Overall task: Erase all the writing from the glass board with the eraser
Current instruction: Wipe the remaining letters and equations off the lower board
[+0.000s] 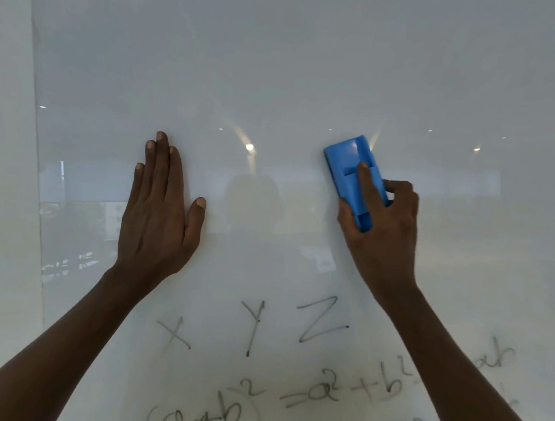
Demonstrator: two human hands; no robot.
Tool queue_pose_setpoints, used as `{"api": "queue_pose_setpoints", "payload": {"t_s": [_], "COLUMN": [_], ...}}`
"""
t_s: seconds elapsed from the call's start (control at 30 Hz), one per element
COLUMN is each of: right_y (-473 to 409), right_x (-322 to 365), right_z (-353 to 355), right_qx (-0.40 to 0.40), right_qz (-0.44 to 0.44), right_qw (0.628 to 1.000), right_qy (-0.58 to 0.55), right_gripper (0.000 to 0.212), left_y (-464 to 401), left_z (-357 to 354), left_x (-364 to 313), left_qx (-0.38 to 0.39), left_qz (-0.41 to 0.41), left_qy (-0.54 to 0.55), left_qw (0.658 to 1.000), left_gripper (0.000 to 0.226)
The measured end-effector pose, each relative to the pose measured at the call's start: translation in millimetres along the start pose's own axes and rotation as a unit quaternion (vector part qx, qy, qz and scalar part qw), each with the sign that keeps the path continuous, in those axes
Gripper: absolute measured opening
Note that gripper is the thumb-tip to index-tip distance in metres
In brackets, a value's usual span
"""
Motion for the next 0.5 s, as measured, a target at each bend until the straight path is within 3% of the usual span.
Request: {"api": "queue_pose_setpoints", "payload": {"t_s": [0.27,0.5], "right_y": [17,24], "right_x": [-45,-27], "right_z": [17,6], "right_qx": [-0.018,-0.13], "right_qz": [-0.084,-0.21], "right_qw": [0.996,0.968], "right_qy": [-0.001,-0.053], "right_gripper": [0.066,0.058], "left_y": [17,46], "left_z": [15,36], "left_x": [36,86], "left_qx": [-0.001,-0.007], "left_qz": [0.042,0.095], "left_qy": [0.008,-0.015], "left_qw": [0.999,0.995], "left_gripper": [0.077,0.081]}}
Point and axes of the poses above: each hand's wrist, its own y-axis away from the middle knuckle, its own z-axis out of the back of the hand, x = y × z, the point moved 3 cm from there along -y, towards the middle knuckle, and after that the axes turned 5 degrees about z, right-handed, at the moved point
